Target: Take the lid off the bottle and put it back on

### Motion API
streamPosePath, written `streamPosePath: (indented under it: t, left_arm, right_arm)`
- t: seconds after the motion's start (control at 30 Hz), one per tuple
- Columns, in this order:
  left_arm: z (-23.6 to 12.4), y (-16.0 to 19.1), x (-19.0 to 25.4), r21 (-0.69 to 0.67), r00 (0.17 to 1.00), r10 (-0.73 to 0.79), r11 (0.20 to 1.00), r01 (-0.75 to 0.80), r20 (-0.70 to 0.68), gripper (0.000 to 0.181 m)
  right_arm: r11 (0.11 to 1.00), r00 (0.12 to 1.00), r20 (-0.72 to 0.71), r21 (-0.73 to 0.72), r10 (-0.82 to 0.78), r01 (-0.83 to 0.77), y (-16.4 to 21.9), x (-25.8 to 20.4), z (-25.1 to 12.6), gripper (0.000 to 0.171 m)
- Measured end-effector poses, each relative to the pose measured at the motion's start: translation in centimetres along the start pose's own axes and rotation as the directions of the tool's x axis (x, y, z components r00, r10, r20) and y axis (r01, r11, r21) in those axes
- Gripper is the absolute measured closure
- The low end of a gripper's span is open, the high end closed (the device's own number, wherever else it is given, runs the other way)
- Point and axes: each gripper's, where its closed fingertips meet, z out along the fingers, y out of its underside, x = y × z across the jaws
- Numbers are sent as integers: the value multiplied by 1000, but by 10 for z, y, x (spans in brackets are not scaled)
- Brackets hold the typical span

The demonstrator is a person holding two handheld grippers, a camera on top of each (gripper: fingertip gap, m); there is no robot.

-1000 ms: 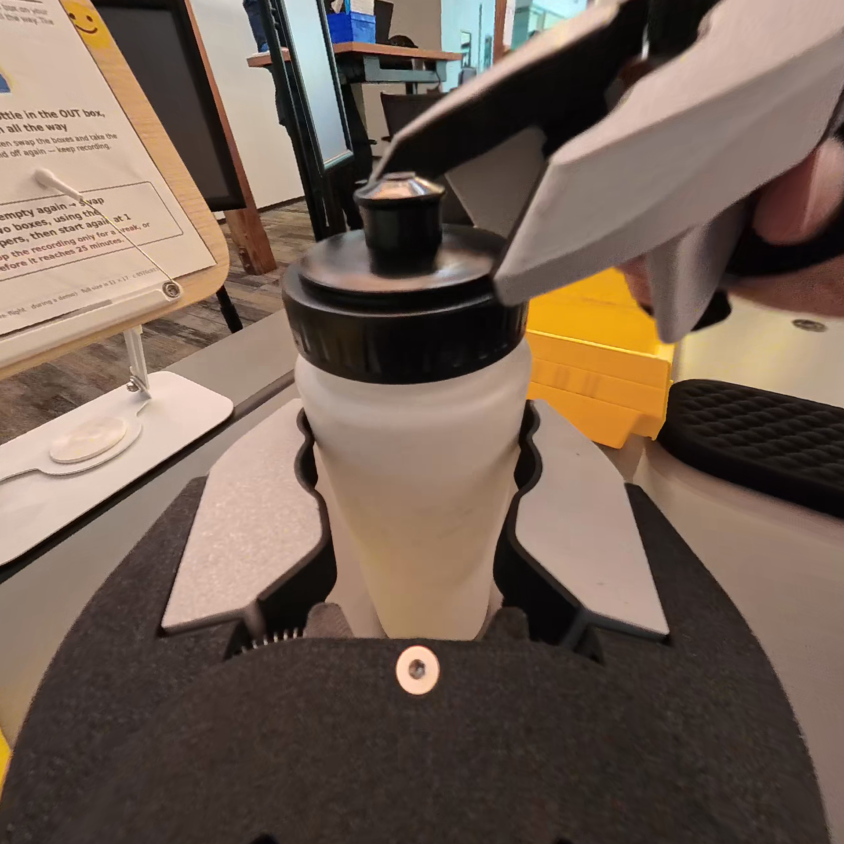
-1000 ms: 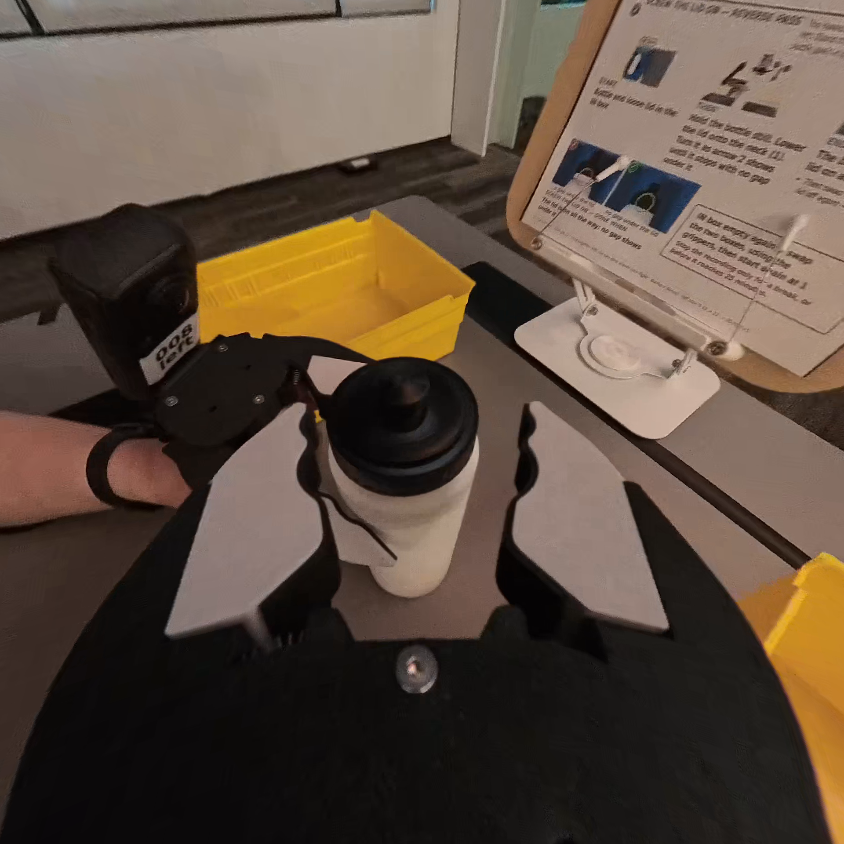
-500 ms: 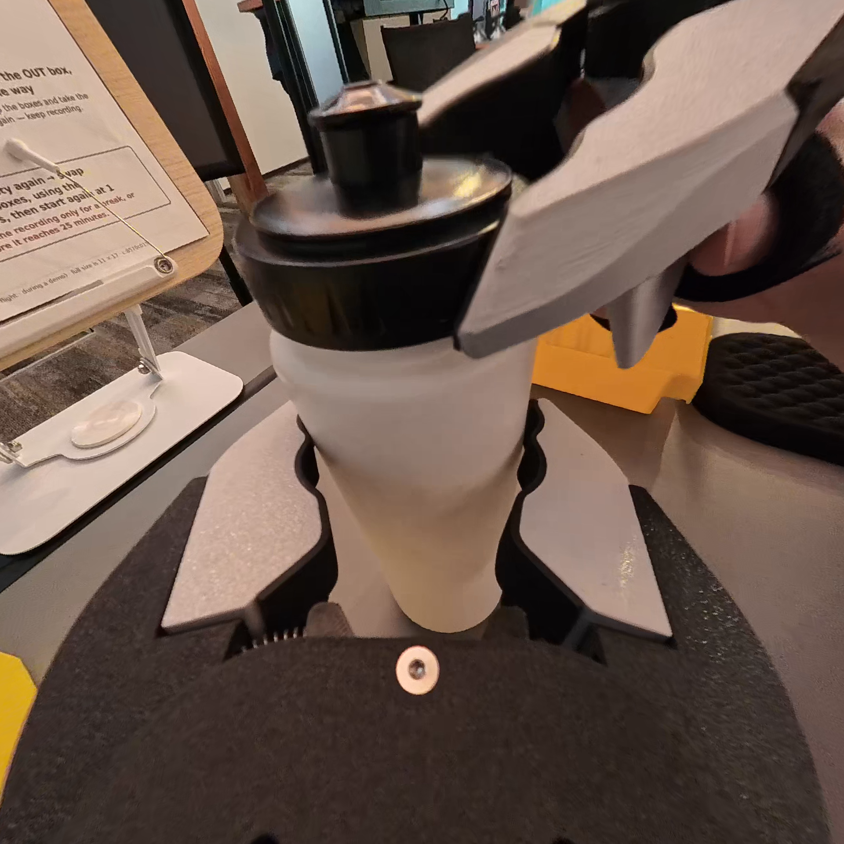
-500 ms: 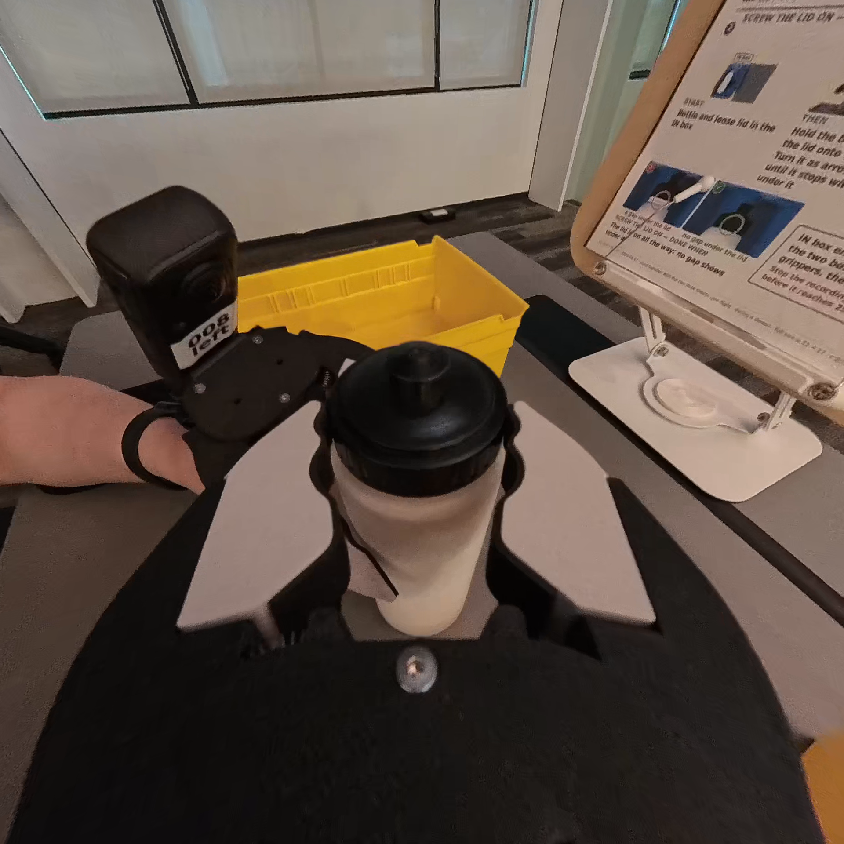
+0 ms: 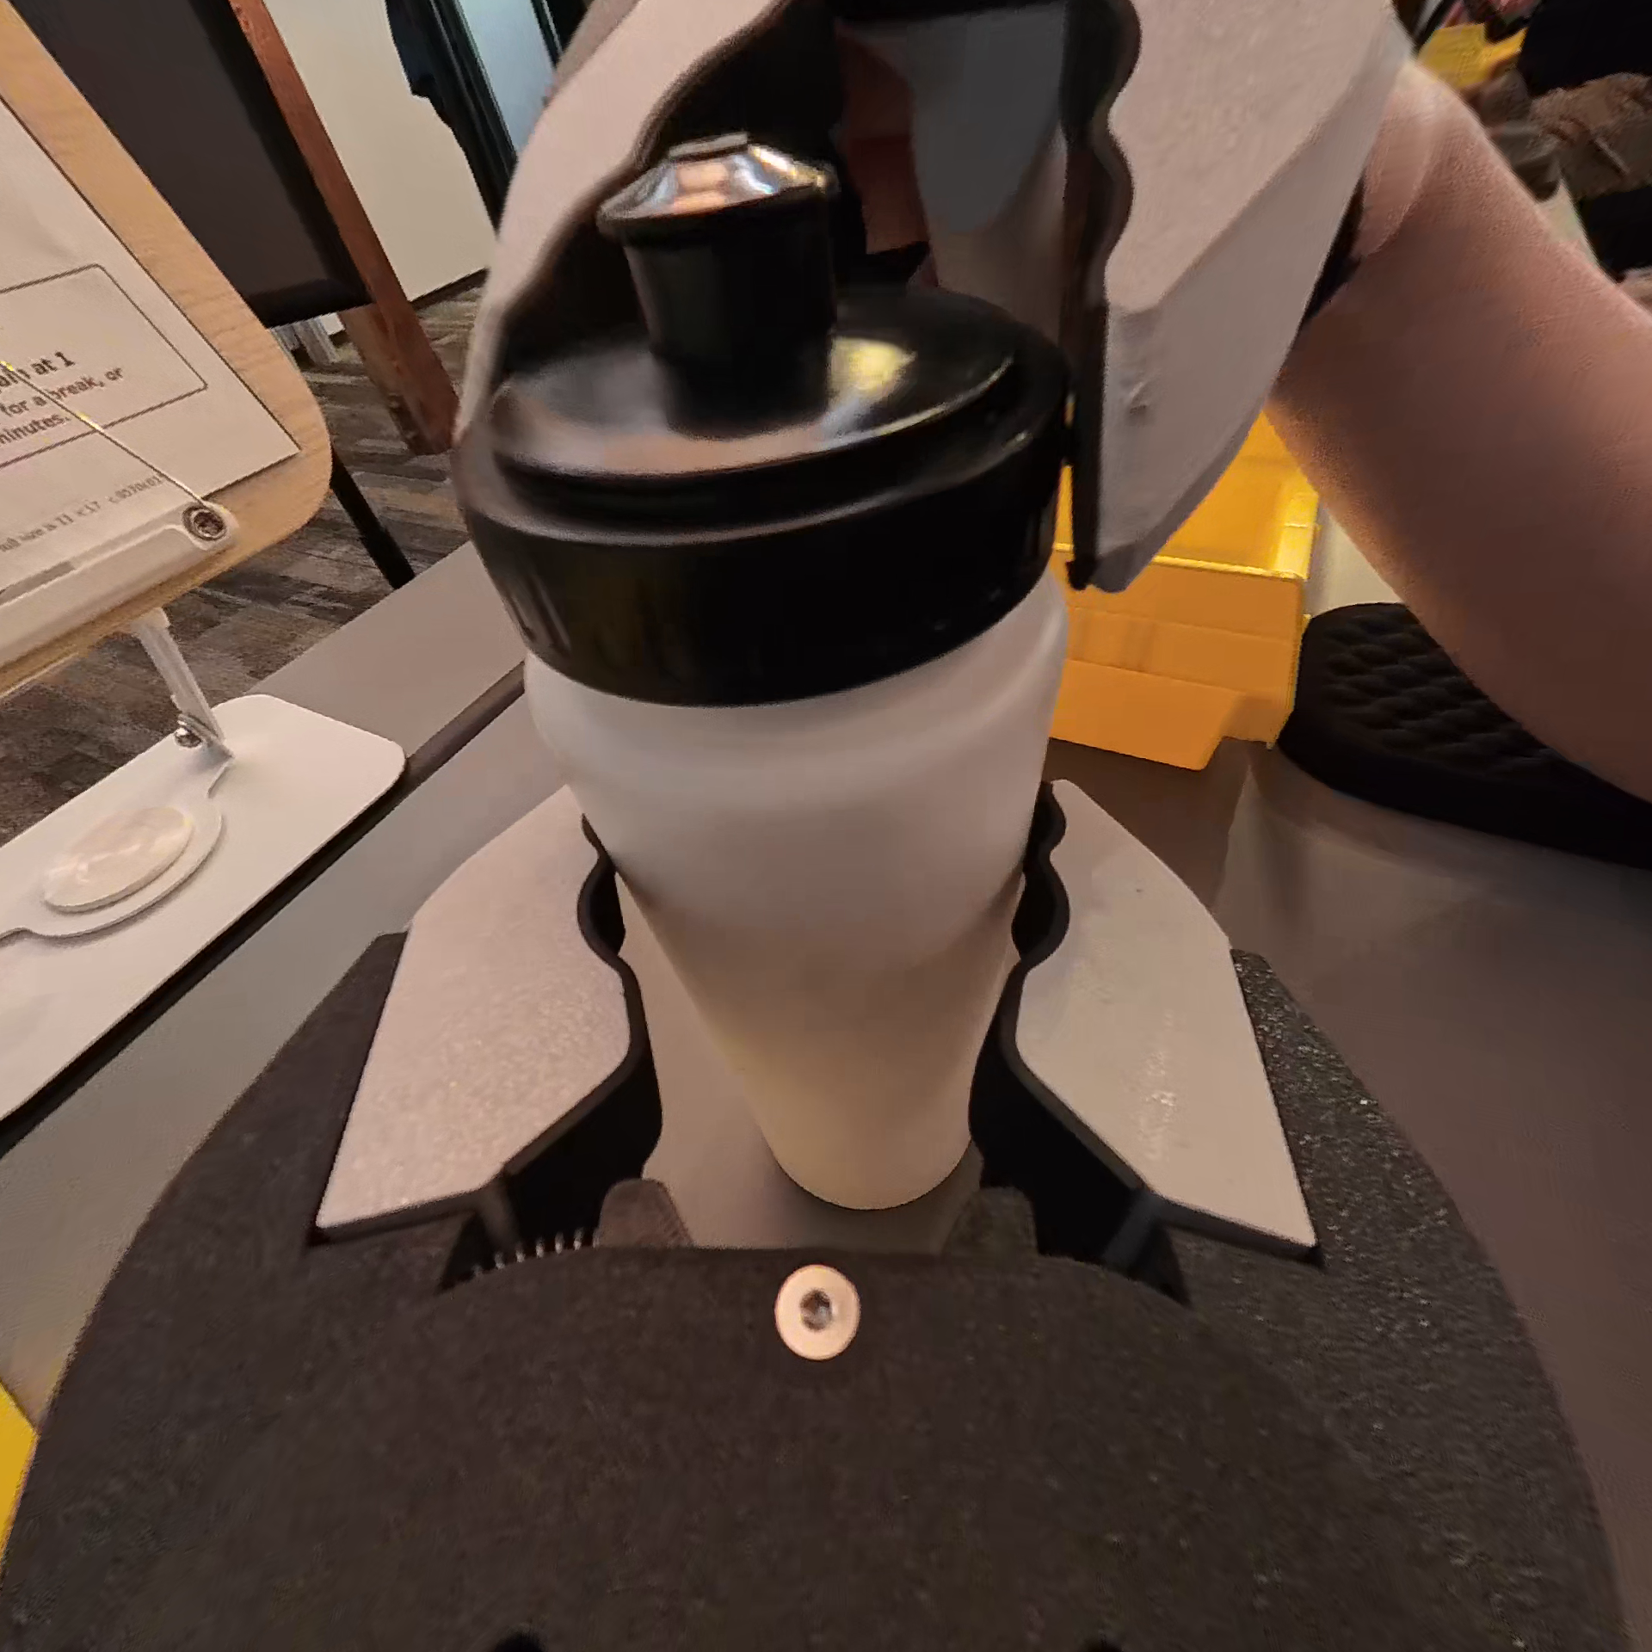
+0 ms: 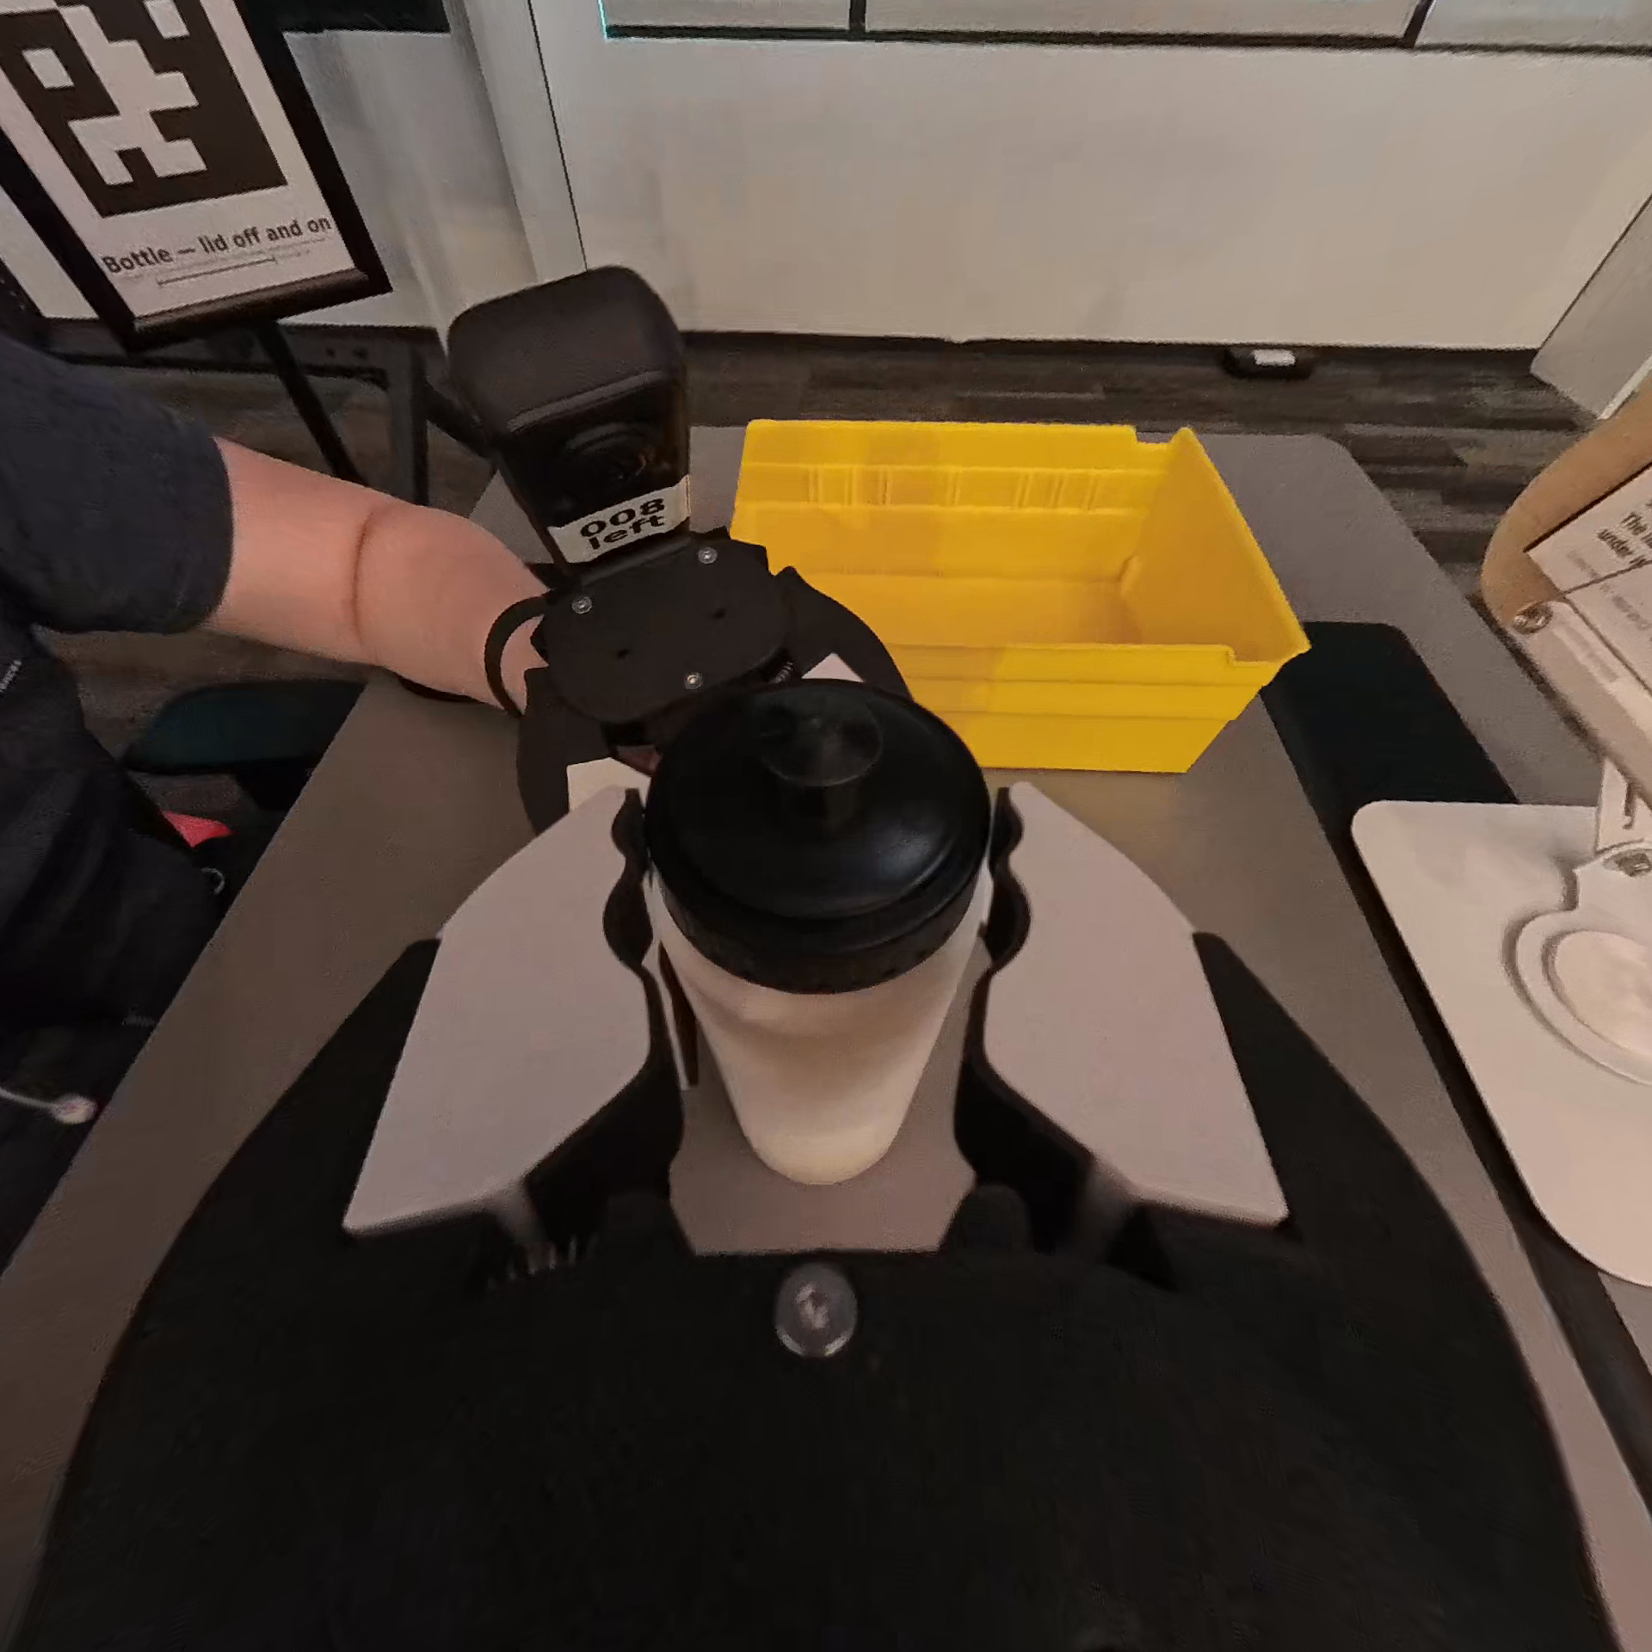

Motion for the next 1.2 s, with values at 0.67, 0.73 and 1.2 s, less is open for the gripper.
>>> streamPosePath:
  t: [0.67, 0.73, 1.2]
  left_arm:
    - [-1, -2, 23, 25, 991, 26, 999, -23, -128, 94]
    - [-1, -4, 46, 38, 968, 60, 998, -52, -243, 94]
    - [-10, 5, -26, 27, 984, -104, 994, 102, 142, 94]
  right_arm:
    - [999, 999, 11, 18, 49, -49, 2, -16, 6, 94]
    - [999, 986, 167, 50, -19, 11, 6, -39, -3, 95]
    - [977, 930, -313, 145, 195, -156, -7, 16, 24, 86]
